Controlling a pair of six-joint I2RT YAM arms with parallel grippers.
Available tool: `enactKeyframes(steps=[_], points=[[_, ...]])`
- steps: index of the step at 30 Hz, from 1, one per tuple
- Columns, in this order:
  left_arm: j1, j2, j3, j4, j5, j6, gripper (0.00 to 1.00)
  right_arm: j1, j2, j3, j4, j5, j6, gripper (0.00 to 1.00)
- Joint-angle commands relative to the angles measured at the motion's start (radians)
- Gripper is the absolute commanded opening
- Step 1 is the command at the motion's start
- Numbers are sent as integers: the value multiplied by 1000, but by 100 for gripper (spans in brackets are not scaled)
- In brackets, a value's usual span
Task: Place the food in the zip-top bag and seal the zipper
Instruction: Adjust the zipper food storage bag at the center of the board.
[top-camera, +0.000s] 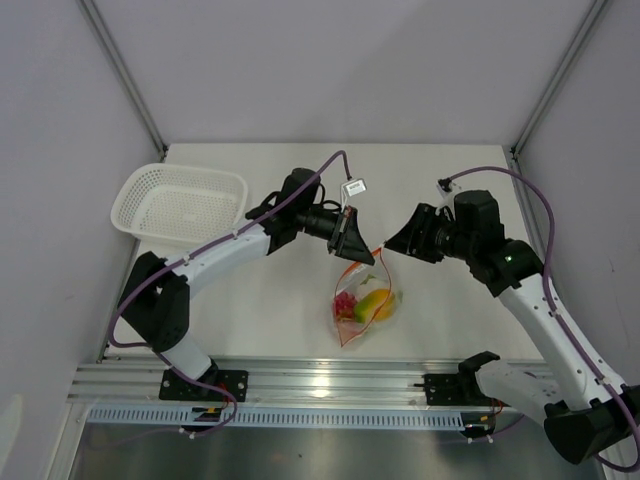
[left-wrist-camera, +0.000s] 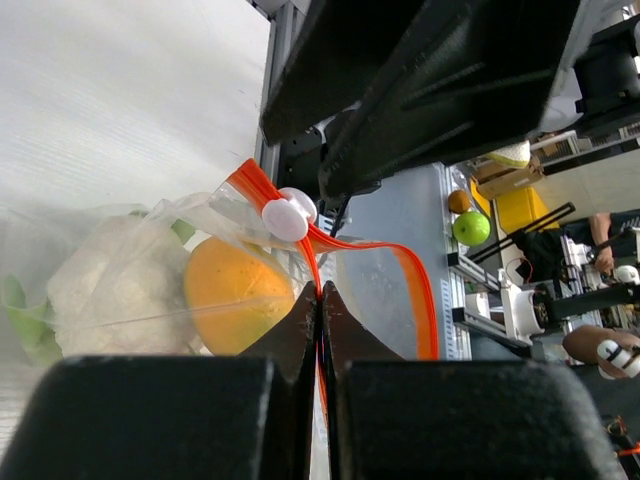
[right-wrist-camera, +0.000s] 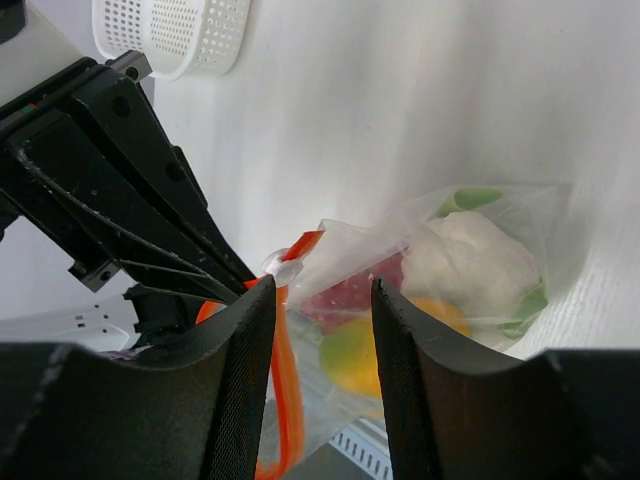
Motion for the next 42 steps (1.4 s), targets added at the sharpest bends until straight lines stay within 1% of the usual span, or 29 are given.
enactKeyframes(steps=[1,5,10,14,20,22,23,24,25,26,27,28,31,34,37,38,39,41,42], points=[[-17,-7,32,60,-29,-13,1,36,17,53,24,8,73,46],[-32,-13,43,26,-68,17,1,90,60,81,12,67,114,48],[-41,-23,46,2,-85,36,0,125,102,102,-5,133,136,48],[-44,-42,34,6,-98,40,1,131,96,92,-24,181,147,38],[-58,-57,34,-4,-121,53,1,143,82,65,-37,206,151,28],[-60,-57,39,-12,-128,62,0,145,82,62,-39,213,151,22],[-60,-59,42,-20,-129,60,1,147,82,59,-42,215,154,16],[-61,-59,45,-23,-129,63,1,147,80,59,-41,216,155,13],[-63,-62,46,-26,-128,65,8,147,80,58,-39,221,158,9],[-63,-65,46,-27,-129,68,14,147,79,58,-41,224,161,3],[-66,-75,42,-32,-132,72,18,147,76,59,-39,228,162,1],[-67,-83,40,-34,-135,75,30,147,73,59,-41,233,165,0],[-77,-111,42,-64,-164,86,60,148,54,59,-45,264,182,0],[-97,-149,48,-109,-238,100,70,148,28,58,-50,302,210,0],[-141,-190,52,-142,-374,111,72,148,4,56,-50,330,250,0],[-175,-197,68,-155,-409,120,72,150,1,56,-50,330,260,0],[-195,-201,77,-171,-492,143,73,150,-4,56,-51,362,279,0],[-253,-206,100,-222,-590,170,74,151,-10,62,-56,379,296,0],[-273,-203,126,-234,-679,193,75,153,-12,64,-60,386,303,0]])
